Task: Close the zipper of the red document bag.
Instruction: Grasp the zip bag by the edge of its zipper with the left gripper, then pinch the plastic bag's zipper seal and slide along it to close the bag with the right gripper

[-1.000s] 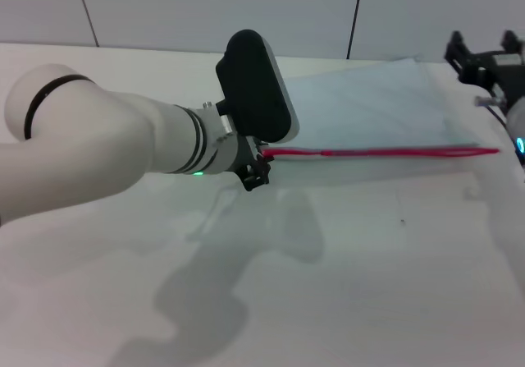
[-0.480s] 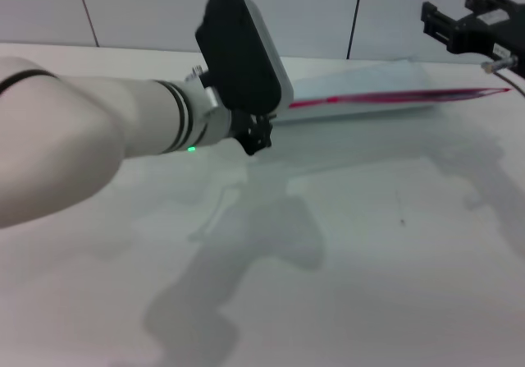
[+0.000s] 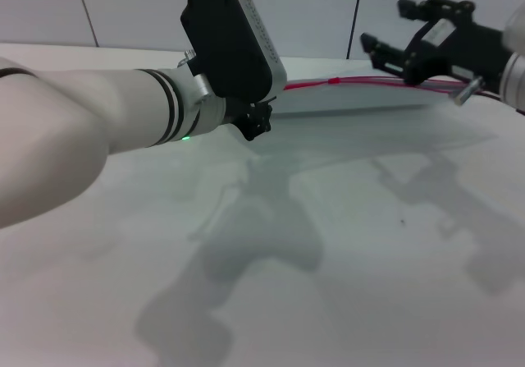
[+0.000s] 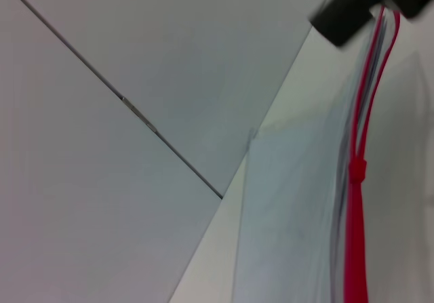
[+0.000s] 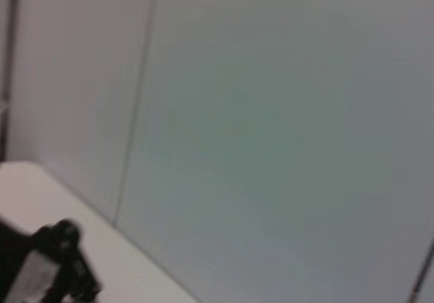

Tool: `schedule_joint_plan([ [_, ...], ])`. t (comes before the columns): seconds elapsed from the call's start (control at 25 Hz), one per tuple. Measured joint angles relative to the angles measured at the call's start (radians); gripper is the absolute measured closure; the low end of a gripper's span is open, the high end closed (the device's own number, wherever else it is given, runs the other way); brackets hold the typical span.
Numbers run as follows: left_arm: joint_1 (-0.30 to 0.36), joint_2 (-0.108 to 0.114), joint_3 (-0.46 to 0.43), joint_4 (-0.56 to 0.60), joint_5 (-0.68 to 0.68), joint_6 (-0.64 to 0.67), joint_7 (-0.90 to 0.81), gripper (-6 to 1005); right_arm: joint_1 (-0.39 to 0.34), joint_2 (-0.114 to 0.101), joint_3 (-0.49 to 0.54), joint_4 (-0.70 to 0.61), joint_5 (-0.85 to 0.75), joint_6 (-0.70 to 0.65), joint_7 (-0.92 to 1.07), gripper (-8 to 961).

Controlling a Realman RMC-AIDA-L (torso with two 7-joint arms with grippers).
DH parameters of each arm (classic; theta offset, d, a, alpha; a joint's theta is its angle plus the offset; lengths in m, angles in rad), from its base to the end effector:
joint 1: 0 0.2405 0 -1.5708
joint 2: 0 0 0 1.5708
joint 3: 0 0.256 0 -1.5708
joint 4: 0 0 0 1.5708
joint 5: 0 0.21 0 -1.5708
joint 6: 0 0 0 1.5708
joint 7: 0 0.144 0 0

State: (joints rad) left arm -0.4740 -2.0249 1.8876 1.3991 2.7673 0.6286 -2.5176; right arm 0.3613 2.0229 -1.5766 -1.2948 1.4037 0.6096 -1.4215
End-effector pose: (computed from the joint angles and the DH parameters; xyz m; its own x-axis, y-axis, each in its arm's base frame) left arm -0.1331 0.3866 -0.0430 0.9933 0.0367 -0.1099 -0.0552 -0.6843 -0.7271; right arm 0.1577 0.3925 0.0091 0.9300 -0.0258 -0.3666 -0.2818 -0.6905 -0.6662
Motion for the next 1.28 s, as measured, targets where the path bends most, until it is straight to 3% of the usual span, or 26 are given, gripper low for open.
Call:
schedule_joint_plan([
  [0.64,0.002,0.0,-0.001,0.026,0.0,-0.015,0.0,941,0.062,0.004,-0.093,0.031,-0.177,0.024,-0.004,277],
  [0.84,-0.001,0.0,-0.001,0.028,0.0,-0.015,0.0,941,0.068,0.004,-0.098,0.035,-0.18,0.021,-0.007,405],
  [1.28,-0.002,0.001,0.006,0.029,0.0,-0.003,0.0,942,0.13,0.002,-0.101,0.109,-0.184,-0.016,-0.047,455],
])
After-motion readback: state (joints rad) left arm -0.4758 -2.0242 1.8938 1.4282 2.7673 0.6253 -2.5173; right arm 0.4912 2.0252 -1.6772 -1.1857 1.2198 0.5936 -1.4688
